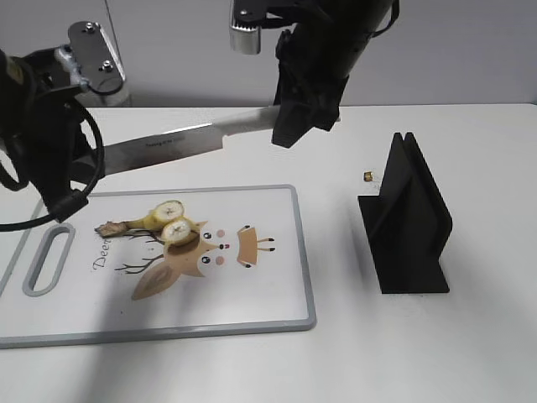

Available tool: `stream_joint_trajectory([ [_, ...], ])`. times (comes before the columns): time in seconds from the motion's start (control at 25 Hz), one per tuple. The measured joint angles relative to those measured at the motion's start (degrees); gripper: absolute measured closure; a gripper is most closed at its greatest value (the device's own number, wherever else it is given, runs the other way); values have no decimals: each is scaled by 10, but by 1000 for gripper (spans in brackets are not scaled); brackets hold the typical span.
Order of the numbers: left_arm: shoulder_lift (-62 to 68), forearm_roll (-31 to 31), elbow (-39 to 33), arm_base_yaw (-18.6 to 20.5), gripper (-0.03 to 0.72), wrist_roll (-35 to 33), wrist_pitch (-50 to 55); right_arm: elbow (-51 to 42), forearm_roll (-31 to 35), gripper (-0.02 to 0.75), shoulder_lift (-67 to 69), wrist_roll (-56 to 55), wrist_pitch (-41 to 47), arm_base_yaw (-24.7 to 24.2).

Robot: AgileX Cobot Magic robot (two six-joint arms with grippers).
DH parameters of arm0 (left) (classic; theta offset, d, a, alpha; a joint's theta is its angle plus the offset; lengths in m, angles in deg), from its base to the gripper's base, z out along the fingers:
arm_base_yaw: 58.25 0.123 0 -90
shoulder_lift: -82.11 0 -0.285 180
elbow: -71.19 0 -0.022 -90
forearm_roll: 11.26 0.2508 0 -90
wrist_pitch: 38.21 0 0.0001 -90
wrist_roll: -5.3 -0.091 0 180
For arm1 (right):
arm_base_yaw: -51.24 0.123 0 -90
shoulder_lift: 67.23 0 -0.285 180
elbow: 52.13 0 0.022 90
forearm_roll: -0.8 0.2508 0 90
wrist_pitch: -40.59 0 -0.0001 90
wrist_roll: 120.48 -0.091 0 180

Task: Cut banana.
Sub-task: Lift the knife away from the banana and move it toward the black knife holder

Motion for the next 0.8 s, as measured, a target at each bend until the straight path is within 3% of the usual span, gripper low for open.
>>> stream_joint_trajectory([
  [0.16, -23, -2, -2, 0, 657, 0, 10, 0, 0, 516, 0, 0, 0, 0],
  [0.28, -38, -7, -2, 0, 591, 4, 13, 0, 0, 516, 0, 0, 0, 0],
  [0.36, -48, -9, -2, 0, 506, 9, 13, 0, 0, 516, 0, 0, 0, 0],
  [0.56, -74, -32, -2, 1, 206, 16, 12, 0, 0, 516, 0, 0, 0, 0],
  [0.68, -87, -52, -2, 1, 112, 19, 12, 0, 0, 516, 0, 0, 0, 0],
  [0.8, -99, -49, -1, 1, 87, 51, 8, 0, 0, 516, 0, 0, 0, 0],
])
